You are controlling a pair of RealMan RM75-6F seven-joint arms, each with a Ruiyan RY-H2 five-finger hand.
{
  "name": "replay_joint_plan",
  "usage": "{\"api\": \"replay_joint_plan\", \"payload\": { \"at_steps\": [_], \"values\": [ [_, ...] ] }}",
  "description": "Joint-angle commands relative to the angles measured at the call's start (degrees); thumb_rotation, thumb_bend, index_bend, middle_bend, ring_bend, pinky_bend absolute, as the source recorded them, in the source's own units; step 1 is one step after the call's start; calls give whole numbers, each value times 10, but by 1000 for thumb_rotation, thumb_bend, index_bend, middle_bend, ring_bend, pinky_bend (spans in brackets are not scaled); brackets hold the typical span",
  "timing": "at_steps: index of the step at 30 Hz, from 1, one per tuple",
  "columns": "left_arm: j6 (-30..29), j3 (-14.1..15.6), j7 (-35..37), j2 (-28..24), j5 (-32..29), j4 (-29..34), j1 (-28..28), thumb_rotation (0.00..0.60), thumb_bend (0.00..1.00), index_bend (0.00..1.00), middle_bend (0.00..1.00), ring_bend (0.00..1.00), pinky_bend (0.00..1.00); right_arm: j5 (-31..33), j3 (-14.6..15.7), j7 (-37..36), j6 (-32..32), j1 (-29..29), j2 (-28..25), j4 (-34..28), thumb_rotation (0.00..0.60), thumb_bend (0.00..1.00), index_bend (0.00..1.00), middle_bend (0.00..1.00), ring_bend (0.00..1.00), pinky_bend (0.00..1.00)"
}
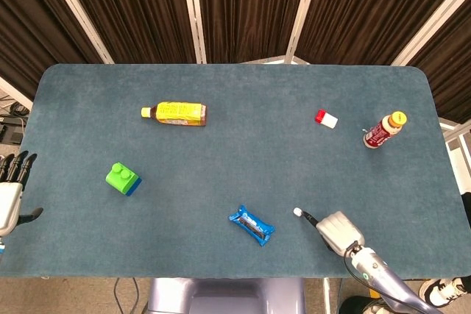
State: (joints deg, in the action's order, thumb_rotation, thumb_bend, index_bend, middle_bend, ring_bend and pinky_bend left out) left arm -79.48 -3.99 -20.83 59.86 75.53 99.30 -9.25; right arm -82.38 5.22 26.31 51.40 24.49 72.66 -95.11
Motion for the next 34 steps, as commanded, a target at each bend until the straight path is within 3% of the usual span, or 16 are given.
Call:
{"api": "replay_joint_plan", "payload": {
  "at_steps": [1,11,13,15,16,17,19,20,21,23,29,34],
  "values": [
    [0,0,0,0,0,0,0,600,0,0,0,0,0,-6,12,-2,7,-7,-15,-12,600,885,85,1000,951,1000],
    [-6,2,-2,-1,4,7,2,600,0,0,0,0,0,-55,29,-30,62,-27,-59,-48,600,872,85,1000,951,1000],
    [-7,3,-1,-2,6,8,2,600,0,0,0,0,0,-72,28,-43,85,-32,-68,-55,600,846,85,1000,946,1000],
    [-9,3,2,-4,8,11,3,600,0,0,0,0,0,-101,24,-67,127,-42,-77,-60,600,758,85,964,878,946],
    [-11,3,4,-5,10,12,4,600,0,0,0,0,0,-115,21,-79,151,-48,-79,-59,600,701,85,929,826,890],
    [-13,3,6,-6,12,13,5,600,0,0,0,0,0,-129,18,-90,178,-55,-81,-57,600,568,85,837,717,758],
    [-19,5,15,-10,19,18,8,600,0,0,0,0,0,-165,11,-124,250,-76,-83,-47,600,247,73,552,410,457],
    [-22,5,18,-12,22,20,10,600,0,0,0,0,0,-176,10,-137,275,-84,-84,-43,600,94,51,324,210,260],
    [-27,7,24,-16,28,23,13,600,0,0,0,0,0,-186,11,-153,300,-94,-90,-40,600,13,25,138,67,114],
    [-34,10,33,-21,37,27,17,600,0,0,0,0,0,-195,11,-166,330,-106,-101,-42,600,0,1,3,0,2],
    [-58,21,56,-35,71,37,32,600,0,0,0,0,0,-193,8,-166,384,-140,-134,-80,600,0,0,0,0,0],
    [-68,27,73,-41,90,34,39,600,0,0,0,0,0,-166,-1,-126,404,-167,-127,-84,600,0,0,0,0,0]
  ]
}}
